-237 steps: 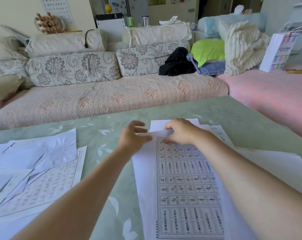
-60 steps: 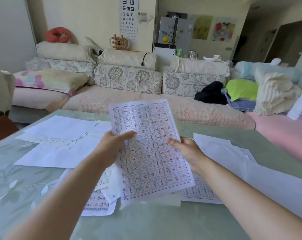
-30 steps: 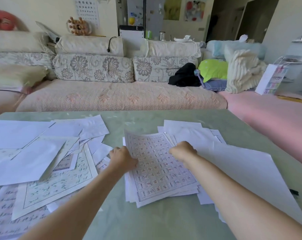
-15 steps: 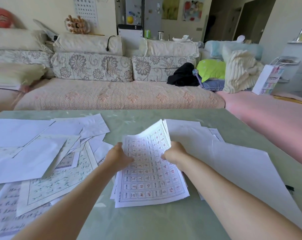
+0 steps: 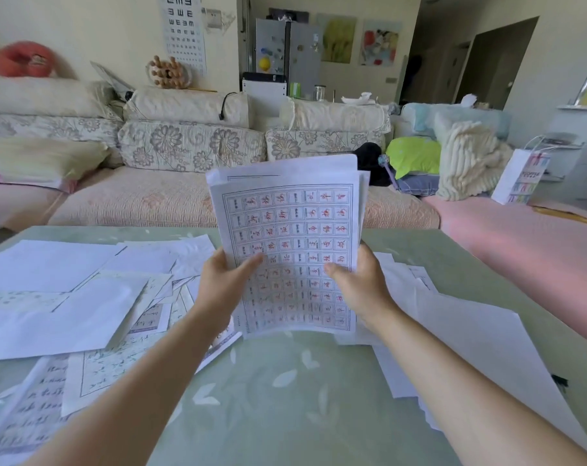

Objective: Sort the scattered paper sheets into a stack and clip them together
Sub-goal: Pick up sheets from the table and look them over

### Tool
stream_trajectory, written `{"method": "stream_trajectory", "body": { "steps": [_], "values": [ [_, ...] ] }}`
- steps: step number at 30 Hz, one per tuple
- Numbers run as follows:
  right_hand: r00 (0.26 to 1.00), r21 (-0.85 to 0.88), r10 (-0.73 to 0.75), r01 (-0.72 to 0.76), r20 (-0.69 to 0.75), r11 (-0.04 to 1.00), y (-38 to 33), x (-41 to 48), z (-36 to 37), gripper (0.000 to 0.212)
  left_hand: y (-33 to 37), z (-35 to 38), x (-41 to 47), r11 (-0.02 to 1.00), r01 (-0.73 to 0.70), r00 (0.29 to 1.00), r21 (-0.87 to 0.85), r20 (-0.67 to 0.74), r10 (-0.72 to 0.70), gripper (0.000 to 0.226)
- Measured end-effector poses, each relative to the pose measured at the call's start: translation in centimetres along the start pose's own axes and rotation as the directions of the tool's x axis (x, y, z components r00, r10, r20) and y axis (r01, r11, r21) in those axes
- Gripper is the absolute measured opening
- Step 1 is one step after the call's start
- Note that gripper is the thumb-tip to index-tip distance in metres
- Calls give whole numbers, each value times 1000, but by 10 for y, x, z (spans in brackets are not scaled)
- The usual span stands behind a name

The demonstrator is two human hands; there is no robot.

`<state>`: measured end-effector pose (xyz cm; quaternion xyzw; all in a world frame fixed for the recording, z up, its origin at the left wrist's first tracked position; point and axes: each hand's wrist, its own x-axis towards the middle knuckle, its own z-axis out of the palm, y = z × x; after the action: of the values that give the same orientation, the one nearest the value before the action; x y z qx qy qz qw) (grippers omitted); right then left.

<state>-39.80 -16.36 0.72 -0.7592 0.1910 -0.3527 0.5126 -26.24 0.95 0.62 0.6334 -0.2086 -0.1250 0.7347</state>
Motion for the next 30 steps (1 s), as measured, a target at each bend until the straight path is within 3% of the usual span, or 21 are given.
{"method": "stream_trajectory", "body": {
  "steps": [9, 15, 19, 22, 30],
  "values": [
    [999, 25, 0, 2, -48, 1000, -5, -18, -14, 36, 5, 3, -28, 983, -181, 983, 29, -28, 182, 29],
    [997, -43, 75, -74, 17, 996, 2, -32, -13, 36, -4, 9, -32, 965, -137, 990, 224, 0, 140, 23],
    [988, -48, 154, -155, -13, 987, 3, -28, -25, 32, -1, 14, -31, 852, -217, 975, 476, 138, 172, 28],
    [976, -49, 218, -219, -25, 974, 5, -22, -46, 36, 3, 27, -32, 805, -220, 963, 550, 255, 88, 28],
    [907, -151, 401, -417, -127, 896, 35, -30, -135, 39, -15, 124, -47, 858, 91, 936, 506, 252, -247, 19]
  ]
}}
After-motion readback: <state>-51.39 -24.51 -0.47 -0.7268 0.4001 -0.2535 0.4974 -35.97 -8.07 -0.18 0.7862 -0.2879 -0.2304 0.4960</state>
